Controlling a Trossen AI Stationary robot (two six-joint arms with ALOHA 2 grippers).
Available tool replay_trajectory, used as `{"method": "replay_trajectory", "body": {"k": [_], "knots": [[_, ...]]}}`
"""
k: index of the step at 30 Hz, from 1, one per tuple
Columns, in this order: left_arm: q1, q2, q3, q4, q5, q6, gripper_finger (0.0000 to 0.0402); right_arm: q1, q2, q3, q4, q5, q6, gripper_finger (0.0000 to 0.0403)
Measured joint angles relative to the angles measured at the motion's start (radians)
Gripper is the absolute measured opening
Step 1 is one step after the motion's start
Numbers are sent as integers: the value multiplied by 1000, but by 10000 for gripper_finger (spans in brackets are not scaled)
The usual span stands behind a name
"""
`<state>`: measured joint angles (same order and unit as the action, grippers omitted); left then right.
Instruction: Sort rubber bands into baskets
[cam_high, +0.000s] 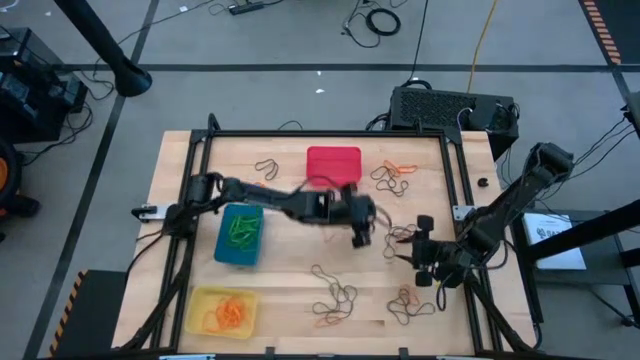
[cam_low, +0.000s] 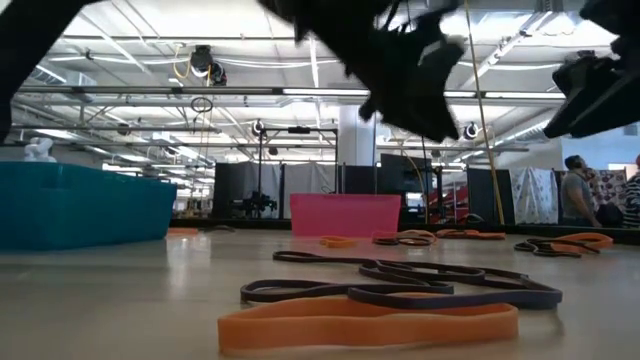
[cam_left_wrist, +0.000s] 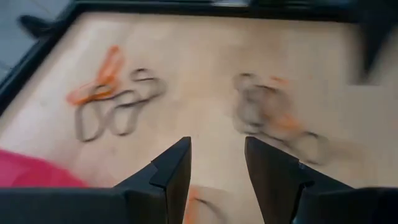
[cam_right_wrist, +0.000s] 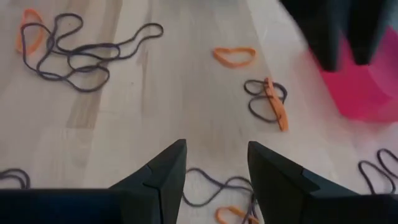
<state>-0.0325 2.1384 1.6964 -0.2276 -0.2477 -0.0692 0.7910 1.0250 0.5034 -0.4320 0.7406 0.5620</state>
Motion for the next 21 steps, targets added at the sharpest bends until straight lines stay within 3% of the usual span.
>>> {"method": "replay_trajectory", "body": {"k": [4,10,15,21], "knots": [[80,2,-72,81,51,-4,159,2,-45,-54,4,-3,31,164],[105,2,-159,203,175,-23,159,2,-59,-114,28,-5,83,164],[105,2,-191,228,180,-23,159,2,-59,-145,97,-8,76,164],[96,88,-200,419,175,-17,159,3,-58,-161,138,-12,96,164]]}}
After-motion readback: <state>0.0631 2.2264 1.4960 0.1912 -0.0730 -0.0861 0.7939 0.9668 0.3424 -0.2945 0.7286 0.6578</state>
